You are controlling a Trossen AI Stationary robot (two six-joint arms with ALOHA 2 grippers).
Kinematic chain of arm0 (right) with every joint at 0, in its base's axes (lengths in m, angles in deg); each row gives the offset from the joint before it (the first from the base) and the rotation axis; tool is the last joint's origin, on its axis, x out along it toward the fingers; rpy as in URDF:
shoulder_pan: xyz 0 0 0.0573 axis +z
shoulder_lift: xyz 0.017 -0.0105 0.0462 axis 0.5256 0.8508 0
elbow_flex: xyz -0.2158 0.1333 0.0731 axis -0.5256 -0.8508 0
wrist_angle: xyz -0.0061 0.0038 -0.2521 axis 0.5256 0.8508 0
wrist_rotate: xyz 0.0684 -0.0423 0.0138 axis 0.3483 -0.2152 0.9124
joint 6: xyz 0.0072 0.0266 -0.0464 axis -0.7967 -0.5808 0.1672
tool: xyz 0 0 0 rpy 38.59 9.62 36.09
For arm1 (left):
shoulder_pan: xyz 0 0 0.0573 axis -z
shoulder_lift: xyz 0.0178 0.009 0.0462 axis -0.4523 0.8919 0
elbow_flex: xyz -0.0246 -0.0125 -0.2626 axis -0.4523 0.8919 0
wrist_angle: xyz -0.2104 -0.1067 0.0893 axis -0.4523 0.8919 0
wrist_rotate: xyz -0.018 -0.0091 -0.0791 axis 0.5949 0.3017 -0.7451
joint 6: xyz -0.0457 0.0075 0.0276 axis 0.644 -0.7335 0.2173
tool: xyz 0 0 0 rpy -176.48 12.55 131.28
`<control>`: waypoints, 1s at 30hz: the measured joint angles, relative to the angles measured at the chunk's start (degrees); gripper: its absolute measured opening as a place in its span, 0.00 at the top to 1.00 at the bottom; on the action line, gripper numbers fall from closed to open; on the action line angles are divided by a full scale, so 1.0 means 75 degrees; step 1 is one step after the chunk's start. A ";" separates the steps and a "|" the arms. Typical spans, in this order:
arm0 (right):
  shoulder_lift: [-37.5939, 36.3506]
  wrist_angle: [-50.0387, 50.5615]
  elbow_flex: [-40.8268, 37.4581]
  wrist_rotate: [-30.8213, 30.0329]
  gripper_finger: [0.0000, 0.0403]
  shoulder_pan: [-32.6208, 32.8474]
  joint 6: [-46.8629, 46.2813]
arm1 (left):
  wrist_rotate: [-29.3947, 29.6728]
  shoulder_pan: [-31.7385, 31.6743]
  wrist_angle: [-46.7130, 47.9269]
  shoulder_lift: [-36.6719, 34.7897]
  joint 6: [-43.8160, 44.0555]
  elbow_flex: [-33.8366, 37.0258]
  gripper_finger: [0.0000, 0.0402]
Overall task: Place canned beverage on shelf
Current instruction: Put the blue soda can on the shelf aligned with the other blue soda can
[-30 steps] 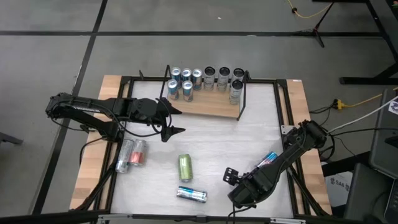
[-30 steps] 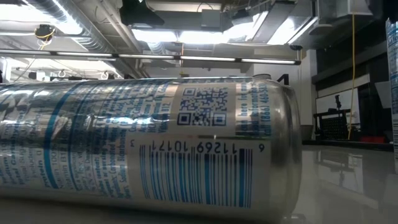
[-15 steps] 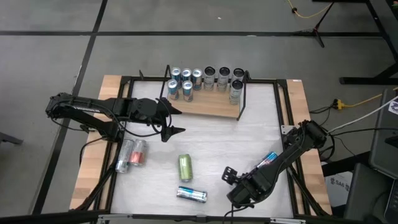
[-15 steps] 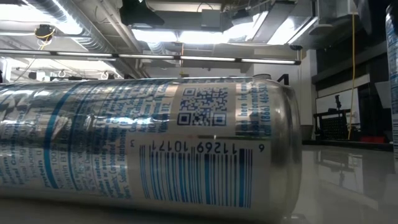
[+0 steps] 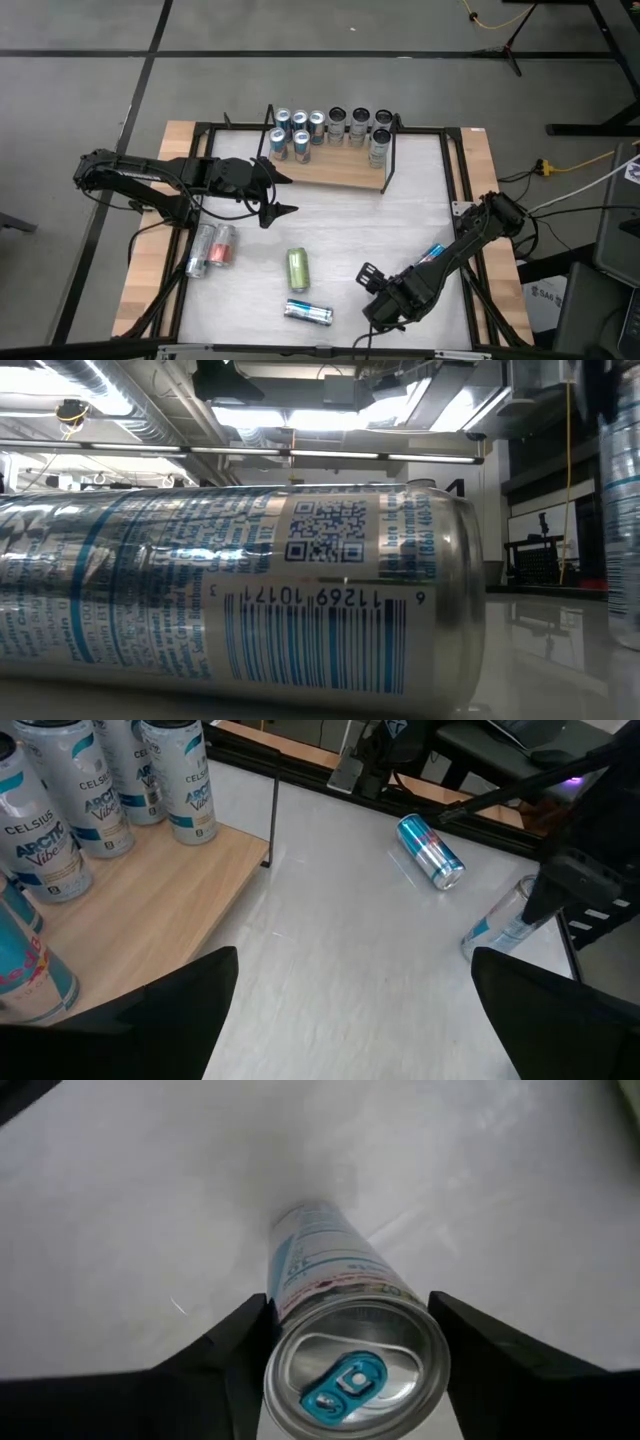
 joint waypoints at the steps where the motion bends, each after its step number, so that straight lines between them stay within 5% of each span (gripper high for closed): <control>1: 0.0000 0.0001 0.0000 0.0004 0.44 -0.0058 -0.0193 | 0.0000 0.0000 -0.0003 0.0000 -0.0001 -0.0001 0.01; 20: 0.0000 -0.0662 -0.0006 -0.0817 0.42 -0.2100 -0.3091 | 0.0079 0.0000 -0.0003 0.0000 -0.0001 -0.0001 0.01; 30: 0.0003 -0.0818 -0.0007 -0.0354 0.42 -0.3530 -0.4325 | 0.0353 -0.0161 -0.0032 -0.0098 -0.0606 0.0002 0.01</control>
